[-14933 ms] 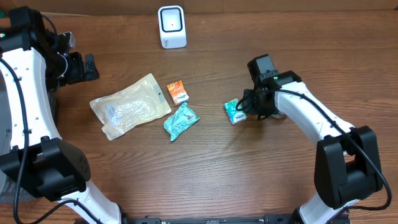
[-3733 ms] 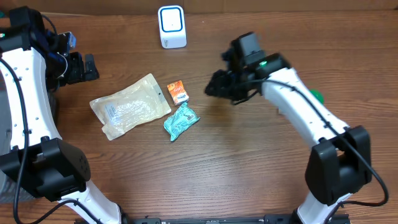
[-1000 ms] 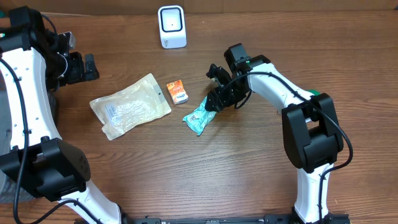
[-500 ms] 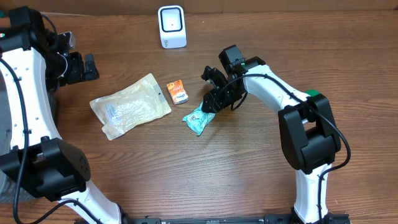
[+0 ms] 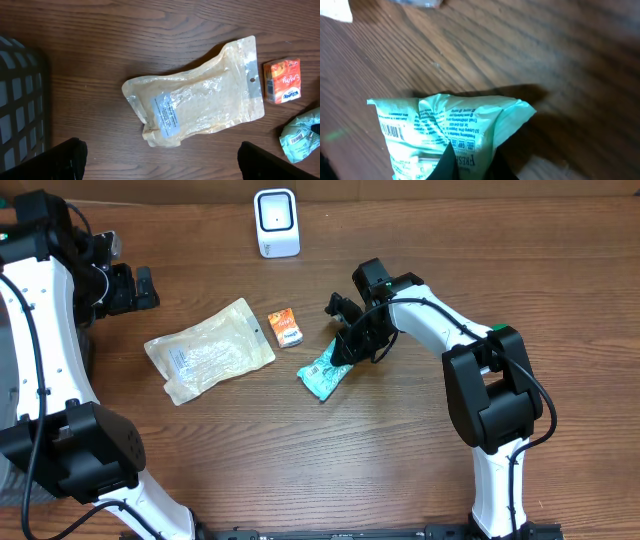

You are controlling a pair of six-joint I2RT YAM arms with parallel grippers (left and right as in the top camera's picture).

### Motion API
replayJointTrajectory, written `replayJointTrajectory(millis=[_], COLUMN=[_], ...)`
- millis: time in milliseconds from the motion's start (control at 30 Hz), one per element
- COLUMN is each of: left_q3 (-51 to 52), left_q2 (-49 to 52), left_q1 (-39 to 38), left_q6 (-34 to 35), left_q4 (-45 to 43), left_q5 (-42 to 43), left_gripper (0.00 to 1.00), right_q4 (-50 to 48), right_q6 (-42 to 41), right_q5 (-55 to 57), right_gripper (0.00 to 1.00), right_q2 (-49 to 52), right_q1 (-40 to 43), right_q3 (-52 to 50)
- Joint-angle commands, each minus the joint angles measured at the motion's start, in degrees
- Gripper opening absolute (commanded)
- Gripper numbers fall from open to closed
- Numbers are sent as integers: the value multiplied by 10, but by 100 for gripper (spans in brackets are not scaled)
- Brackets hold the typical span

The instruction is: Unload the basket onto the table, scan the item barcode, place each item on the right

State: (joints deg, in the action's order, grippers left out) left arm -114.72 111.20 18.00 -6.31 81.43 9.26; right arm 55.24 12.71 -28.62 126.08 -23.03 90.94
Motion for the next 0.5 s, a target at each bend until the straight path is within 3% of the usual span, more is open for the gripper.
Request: replayJointTrajectory(millis=[0, 100, 300, 467], left_q3=[-11, -11, -11, -11], left_q2=[-7, -7, -7, -7], left_q1=[-4, -4, -4, -4], left_q6=[3, 3, 3, 3], left_q4=[0, 0, 0, 0], left_q5=[7, 7, 7, 7], left_gripper=[100, 100, 100, 99], right_q4=[28, 45, 22, 40], right_q6=[-11, -44, -152, -219], right_q5=[-16, 4, 303, 530], right_gripper=[4, 4, 4, 4], right_q2=[9, -38, -125, -130], right_q1=[11, 19, -4, -51], right_q3=[28, 64, 72, 72])
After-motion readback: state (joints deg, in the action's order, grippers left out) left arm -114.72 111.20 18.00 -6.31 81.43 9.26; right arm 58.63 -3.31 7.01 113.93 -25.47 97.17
